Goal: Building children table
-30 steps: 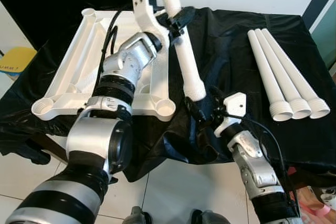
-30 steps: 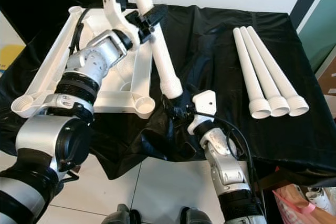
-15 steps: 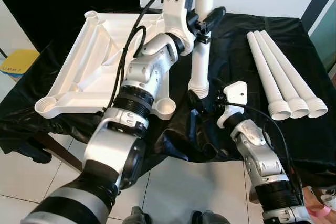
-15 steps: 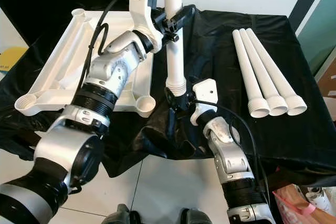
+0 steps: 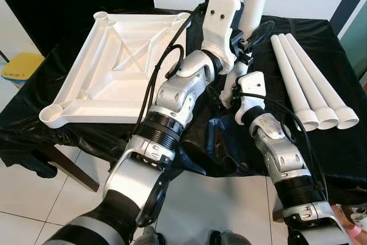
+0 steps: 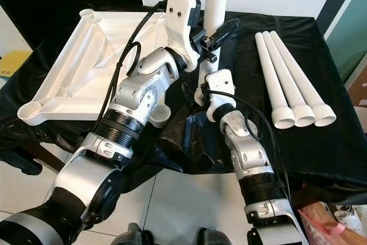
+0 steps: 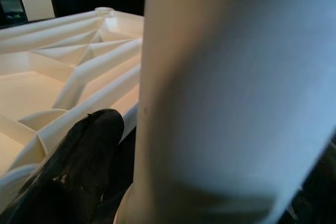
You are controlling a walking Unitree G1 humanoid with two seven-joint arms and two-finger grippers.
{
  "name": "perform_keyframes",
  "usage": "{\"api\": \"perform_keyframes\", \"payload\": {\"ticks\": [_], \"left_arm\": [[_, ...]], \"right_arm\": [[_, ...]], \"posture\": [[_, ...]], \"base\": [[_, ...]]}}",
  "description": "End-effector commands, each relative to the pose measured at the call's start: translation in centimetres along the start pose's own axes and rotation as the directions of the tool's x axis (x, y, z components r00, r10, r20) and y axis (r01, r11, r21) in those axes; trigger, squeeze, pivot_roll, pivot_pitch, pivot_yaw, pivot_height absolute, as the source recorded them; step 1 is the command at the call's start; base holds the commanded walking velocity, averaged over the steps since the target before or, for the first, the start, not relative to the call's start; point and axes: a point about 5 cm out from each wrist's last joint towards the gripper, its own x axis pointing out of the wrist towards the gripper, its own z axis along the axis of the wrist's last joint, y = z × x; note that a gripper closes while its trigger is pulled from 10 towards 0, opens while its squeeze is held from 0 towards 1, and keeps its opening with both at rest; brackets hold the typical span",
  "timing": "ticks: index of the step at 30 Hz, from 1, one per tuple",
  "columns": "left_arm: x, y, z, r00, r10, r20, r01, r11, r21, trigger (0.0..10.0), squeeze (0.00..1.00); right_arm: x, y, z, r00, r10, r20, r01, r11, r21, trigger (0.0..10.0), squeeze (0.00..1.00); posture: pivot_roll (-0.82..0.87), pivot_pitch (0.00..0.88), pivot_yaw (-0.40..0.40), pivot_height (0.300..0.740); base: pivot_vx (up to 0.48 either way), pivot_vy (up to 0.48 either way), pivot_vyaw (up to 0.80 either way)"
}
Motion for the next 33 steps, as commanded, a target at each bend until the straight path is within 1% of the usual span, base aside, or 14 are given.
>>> {"api": "perform_keyframes", "payload": {"ticks": [1,10,12,15,18,19,20,21,22,28,33], "left_arm": [[0.9,-2.5,-0.3,0.996,-0.089,0.001,0.089,0.996,-0.031,10.0,0.0],[0.8,-3.3,-0.7,0.994,-0.113,-0.013,0.113,0.994,-0.004,10.0,0.0],[0.8,-3.5,-0.8,0.993,-0.119,-0.023,0.119,0.993,0.015,10.0,0.0],[0.9,-3.7,-1.1,0.992,-0.122,-0.038,0.124,0.991,0.045,10.0,0.0],[0.9,-3.9,-1.3,0.991,-0.123,-0.045,0.126,0.99,0.057,10.0,0.0],[0.9,-4.1,-1.3,0.991,-0.126,-0.047,0.129,0.99,0.062,10.0,0.0],[0.9,-4.1,-1.3,0.991,-0.126,-0.047,0.129,0.99,0.062,10.0,0.0],[0.9,-4.2,-1.4,0.991,-0.128,-0.048,0.131,0.989,0.063,10.0,0.0],[0.9,-4.3,-1.4,0.99,-0.131,-0.048,0.133,0.989,0.064,10.0,0.0],[0.9,-4.4,-1.4,0.99,-0.131,-0.047,0.134,0.989,0.063,10.0,0.0],[0.9,-4.3,-1.3,0.991,-0.126,-0.042,0.129,0.99,0.066,10.0,0.0]], "right_arm": [[0.6,0.5,0.4,1.0,0.014,0.0,-0.014,1.0,0.001,10.0,0.0],[0.8,0.5,0.5,1.0,0.024,-0.005,-0.024,1.0,0.001,10.0,0.0],[0.8,0.6,0.8,0.999,0.033,0.012,-0.033,0.999,-0.015,10.0,0.0],[0.9,1.0,1.0,0.998,0.062,0.025,-0.061,0.998,-0.012,10.0,0.0],[0.9,1.2,1.2,0.997,0.069,0.028,-0.069,0.998,-0.009,10.0,0.0],[0.9,1.3,1.2,0.997,0.072,0.029,-0.072,0.997,-0.002,4.8,0.0],[0.9,1.3,1.2,0.997,0.072,0.029,-0.072,0.997,-0.002,4.8,0.0],[0.9,1.3,1.2,0.997,0.072,0.03,-0.072,0.997,0.003,3.5,0.0],[0.9,1.3,1.2,0.997,0.071,0.031,-0.072,0.997,0.008,0.0,0.0],[0.9,1.3,1.2,0.997,0.071,0.033,-0.072,0.997,0.019,0.0,0.0],[0.8,0.9,1.1,0.999,0.034,0.032,-0.036,0.997,0.062,0.0,0.0]], "posture": [[-0.08,0.096,-0.009,0.74],[-0.08,0.098,-0.002,0.74],[-0.08,0.097,0.001,0.74],[-0.09,0.096,0.006,0.74],[-0.09,0.096,0.008,0.74],[-0.09,0.095,0.008,0.74],[-0.09,0.095,0.008,0.74],[-0.09,0.096,0.009,0.74],[-0.09,0.097,0.009,0.74],[-0.09,0.098,0.008,0.74],[-0.09,0.095,0.005,0.74]], "base": [[0.0,0.0,0.0],[0.0,0.0,0.0],[0.0,0.0,0.0],[0.0,0.0,0.0],[0.0,0.0,0.0],[0.0,0.0,0.0],[0.0,0.0,0.0],[0.0,0.0,0.0],[0.0,0.0,0.0],[0.0,0.0,0.0],[0.0,0.0,0.0]]}}
